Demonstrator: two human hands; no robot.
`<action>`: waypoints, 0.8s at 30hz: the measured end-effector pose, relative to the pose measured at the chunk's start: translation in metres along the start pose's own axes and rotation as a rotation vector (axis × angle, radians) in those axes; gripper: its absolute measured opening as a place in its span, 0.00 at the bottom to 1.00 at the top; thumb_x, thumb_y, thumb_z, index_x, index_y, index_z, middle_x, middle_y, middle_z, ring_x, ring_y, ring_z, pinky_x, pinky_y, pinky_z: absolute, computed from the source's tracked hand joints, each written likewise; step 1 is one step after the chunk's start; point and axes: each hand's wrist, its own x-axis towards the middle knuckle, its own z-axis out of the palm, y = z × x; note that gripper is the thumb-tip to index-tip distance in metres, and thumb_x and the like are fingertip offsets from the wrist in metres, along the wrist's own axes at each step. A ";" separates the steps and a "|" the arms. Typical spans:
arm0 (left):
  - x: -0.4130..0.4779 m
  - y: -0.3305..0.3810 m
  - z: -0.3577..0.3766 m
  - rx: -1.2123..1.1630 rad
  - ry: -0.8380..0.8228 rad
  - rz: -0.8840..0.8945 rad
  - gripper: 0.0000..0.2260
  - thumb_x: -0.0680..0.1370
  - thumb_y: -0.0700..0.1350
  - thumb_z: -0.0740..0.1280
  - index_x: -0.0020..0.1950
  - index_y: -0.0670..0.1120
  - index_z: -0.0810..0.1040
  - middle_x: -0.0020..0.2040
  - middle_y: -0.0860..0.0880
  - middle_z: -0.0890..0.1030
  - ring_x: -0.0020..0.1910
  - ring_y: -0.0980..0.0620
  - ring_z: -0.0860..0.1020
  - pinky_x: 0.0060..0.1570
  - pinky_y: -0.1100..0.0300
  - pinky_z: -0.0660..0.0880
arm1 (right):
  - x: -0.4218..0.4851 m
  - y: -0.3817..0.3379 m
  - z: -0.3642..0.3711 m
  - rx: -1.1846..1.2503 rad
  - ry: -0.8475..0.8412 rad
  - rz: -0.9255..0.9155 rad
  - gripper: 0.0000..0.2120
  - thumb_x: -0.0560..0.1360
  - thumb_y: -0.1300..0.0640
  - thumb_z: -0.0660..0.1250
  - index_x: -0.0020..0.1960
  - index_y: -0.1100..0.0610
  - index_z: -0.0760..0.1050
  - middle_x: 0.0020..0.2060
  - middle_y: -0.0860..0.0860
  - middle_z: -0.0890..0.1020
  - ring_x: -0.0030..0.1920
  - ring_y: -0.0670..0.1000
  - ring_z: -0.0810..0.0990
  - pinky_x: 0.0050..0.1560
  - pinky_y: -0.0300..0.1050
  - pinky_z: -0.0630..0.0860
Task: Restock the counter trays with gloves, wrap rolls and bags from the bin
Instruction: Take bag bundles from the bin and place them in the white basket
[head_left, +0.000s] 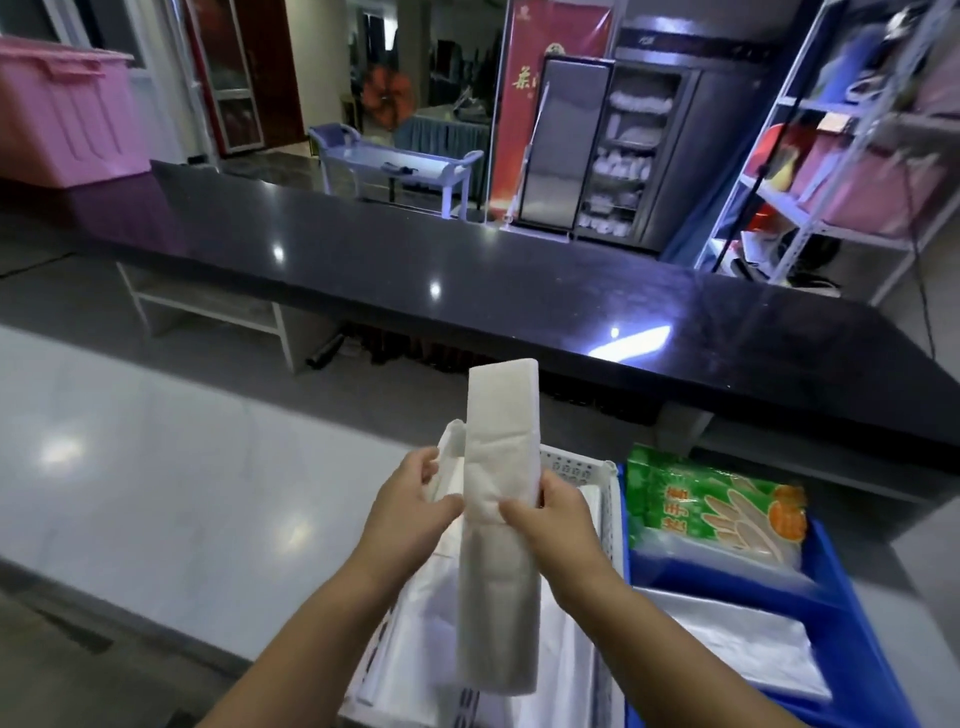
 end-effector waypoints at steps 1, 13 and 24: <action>0.001 -0.004 -0.002 -0.066 -0.068 -0.048 0.21 0.67 0.45 0.71 0.59 0.50 0.72 0.53 0.54 0.77 0.53 0.56 0.77 0.47 0.67 0.71 | 0.003 -0.001 0.001 0.086 -0.029 0.023 0.09 0.68 0.63 0.66 0.47 0.55 0.79 0.43 0.54 0.85 0.44 0.54 0.84 0.44 0.50 0.82; 0.012 -0.019 -0.050 -0.115 0.146 -0.017 0.03 0.72 0.40 0.69 0.44 0.43 0.78 0.40 0.45 0.83 0.37 0.51 0.78 0.39 0.56 0.75 | 0.021 0.046 -0.013 -1.128 -0.552 -0.466 0.18 0.72 0.67 0.59 0.57 0.53 0.77 0.59 0.51 0.78 0.58 0.55 0.76 0.57 0.47 0.72; 0.012 -0.022 -0.030 -0.037 0.088 -0.057 0.04 0.71 0.39 0.70 0.44 0.42 0.78 0.42 0.41 0.83 0.44 0.38 0.80 0.47 0.44 0.77 | 0.023 0.057 -0.031 -1.486 -0.732 -0.894 0.19 0.65 0.58 0.72 0.53 0.49 0.72 0.38 0.46 0.79 0.40 0.51 0.76 0.48 0.45 0.75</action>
